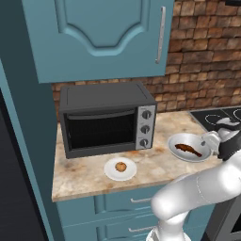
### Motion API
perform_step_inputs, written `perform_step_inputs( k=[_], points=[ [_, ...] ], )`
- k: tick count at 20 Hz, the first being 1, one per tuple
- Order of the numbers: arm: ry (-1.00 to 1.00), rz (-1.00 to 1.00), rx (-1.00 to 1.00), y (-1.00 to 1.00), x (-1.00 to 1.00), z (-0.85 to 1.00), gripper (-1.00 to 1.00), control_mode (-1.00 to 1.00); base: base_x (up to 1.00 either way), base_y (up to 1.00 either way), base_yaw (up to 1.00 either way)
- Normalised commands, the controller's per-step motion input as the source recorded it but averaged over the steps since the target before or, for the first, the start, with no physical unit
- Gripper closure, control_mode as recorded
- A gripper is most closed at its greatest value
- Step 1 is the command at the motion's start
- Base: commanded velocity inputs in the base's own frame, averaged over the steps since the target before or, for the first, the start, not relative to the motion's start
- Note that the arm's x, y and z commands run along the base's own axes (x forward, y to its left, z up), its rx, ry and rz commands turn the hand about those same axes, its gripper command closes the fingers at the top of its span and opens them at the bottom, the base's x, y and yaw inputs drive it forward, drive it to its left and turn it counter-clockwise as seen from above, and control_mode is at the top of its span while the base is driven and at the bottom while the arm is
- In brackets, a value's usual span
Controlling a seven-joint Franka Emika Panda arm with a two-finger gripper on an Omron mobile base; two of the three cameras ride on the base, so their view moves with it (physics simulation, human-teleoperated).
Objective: Remove the tangerine from the bowl and place it on the small plate. Then place the bowl with only the chicken drumstick in the microwave, close the door, and press the start button to microwave the chicken drumstick.
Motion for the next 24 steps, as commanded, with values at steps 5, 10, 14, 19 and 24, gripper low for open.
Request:
perform_step_inputs(
  k=[5, 10, 14, 19, 24],
  points=[
    [0.0, 0.07, 0.0, 0.6, 0.0, -0.21, 1.0, -1.0, 0.0, 0.0, 0.0],
    [0.0, 0.05, 0.0, 0.24, -0.07, -0.11, 1.0, -1.0, 0.0, 0.0, 0.0],
    [-0.03, 0.0, 0.0, 0.04, -0.23, 0.42, 1.0, -1.0, 0.0, 0.0, 0.0],
    [-0.03, -0.03, 0.04, -0.02, -0.62, 0.46, 1.0, -1.0, 0.0, 0.0, 0.0],
    [-0.09, -0.11, 0.1, 0.2, -0.55, 0.47, 1.0, -1.0, 0.0, 0.0, 0.0]
  ],
)
